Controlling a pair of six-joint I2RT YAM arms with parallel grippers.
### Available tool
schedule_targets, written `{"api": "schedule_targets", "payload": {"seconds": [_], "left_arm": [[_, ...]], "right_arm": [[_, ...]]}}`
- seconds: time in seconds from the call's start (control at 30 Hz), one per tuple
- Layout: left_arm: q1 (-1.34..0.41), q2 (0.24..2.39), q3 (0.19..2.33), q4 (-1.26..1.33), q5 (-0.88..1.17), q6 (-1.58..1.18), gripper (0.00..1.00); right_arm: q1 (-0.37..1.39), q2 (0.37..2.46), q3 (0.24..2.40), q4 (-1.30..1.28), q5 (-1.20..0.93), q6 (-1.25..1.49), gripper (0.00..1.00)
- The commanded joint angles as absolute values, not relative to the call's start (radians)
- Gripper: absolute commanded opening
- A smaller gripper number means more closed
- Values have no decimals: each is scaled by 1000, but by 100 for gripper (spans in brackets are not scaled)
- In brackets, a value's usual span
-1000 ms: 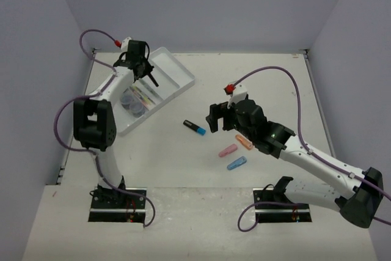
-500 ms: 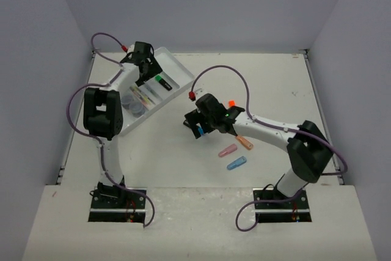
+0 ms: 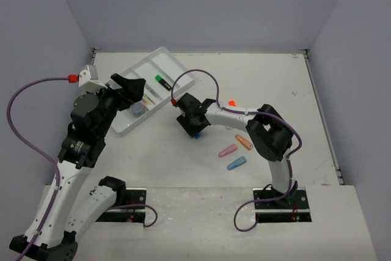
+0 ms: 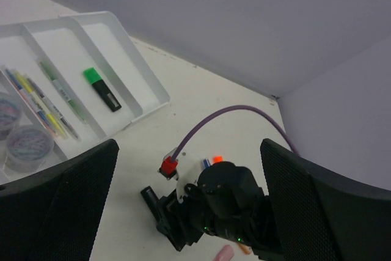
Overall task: Sort the stationery into containers
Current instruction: Pick up the pen from the center of the board.
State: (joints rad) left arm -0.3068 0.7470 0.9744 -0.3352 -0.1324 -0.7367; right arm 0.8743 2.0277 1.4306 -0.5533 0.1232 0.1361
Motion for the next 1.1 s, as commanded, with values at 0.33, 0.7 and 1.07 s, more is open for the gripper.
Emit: {"api": "schedule_targets", "payload": {"seconds": [0.33,0.7,1.07], "left_arm": [[-304,730,743,-393,63,-682,100],[-375,989,566,151,501,-865,100],[-437,1062,559,328,493,-948,91]], "right_arm": [[845,2077,1447,-577,-33,154,8],[920,1567,1116,-262,14,376,0],[965,1409,1073,-224,33,450,0]]}}
